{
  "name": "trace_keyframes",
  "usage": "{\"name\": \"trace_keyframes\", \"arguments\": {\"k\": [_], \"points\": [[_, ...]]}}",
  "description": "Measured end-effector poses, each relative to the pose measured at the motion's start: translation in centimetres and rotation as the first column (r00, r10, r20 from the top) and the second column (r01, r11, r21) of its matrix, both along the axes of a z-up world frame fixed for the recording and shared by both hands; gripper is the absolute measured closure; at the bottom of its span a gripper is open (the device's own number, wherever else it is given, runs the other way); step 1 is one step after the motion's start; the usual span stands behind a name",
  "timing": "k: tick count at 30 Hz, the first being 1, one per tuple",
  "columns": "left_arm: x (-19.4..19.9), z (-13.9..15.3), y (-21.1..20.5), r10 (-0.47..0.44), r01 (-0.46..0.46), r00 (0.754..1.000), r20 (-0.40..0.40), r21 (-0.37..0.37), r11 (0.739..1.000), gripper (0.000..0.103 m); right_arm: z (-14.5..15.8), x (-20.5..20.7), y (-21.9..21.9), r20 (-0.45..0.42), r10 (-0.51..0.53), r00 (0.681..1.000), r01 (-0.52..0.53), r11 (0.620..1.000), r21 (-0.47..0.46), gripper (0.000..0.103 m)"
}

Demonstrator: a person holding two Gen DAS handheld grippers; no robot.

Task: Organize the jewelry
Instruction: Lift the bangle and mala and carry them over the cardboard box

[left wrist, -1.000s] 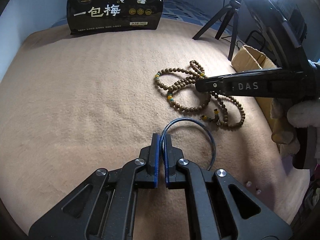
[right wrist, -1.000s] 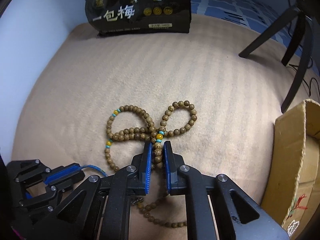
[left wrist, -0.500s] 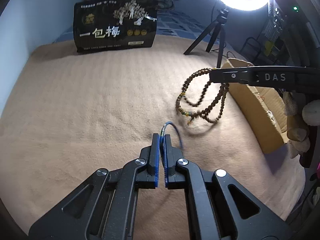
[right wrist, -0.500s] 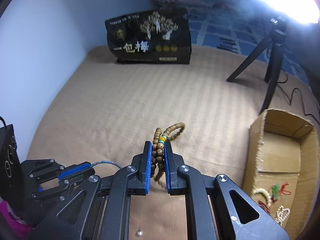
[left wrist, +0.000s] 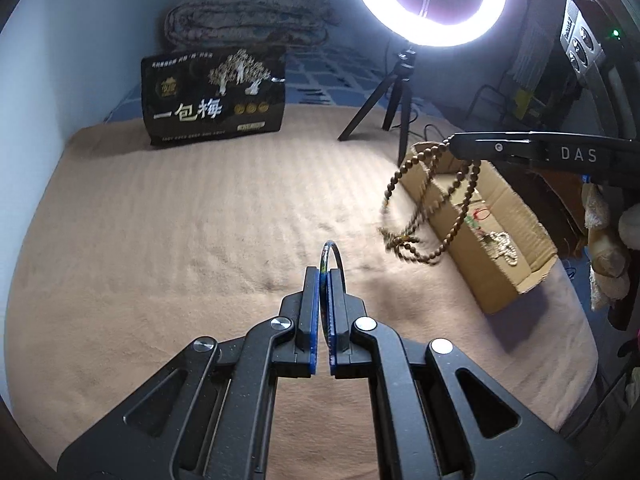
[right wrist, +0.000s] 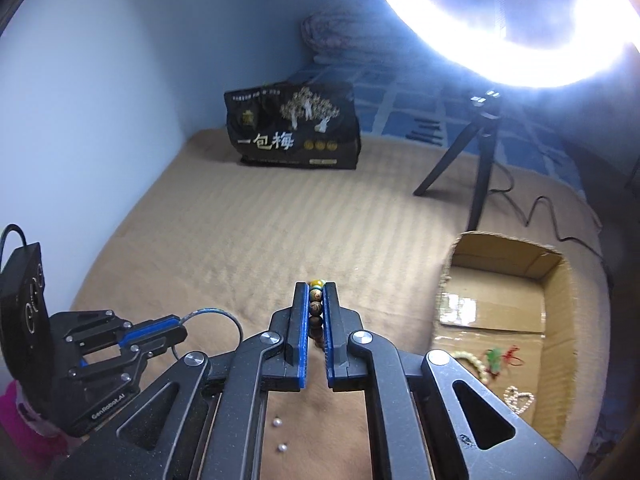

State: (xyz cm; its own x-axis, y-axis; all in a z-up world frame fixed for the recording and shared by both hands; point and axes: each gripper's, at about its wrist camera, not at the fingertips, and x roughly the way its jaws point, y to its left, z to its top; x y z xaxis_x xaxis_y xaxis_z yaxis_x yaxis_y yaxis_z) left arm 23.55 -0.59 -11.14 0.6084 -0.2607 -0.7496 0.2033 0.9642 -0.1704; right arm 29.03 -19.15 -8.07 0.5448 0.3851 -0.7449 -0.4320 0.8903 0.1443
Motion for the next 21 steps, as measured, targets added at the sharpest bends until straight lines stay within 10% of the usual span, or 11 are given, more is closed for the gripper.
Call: {"name": "trace_keyframes", "arguments": {"k": [21], "points": [[-0.5,5.1,-5.3,-0.082,0.083,0.993,0.086,-0.014,0.996,0.102,6.6,-4.5,-7.3,0.143,-0.086,0.986,0.08,0.996,0.048,0.098]]}}
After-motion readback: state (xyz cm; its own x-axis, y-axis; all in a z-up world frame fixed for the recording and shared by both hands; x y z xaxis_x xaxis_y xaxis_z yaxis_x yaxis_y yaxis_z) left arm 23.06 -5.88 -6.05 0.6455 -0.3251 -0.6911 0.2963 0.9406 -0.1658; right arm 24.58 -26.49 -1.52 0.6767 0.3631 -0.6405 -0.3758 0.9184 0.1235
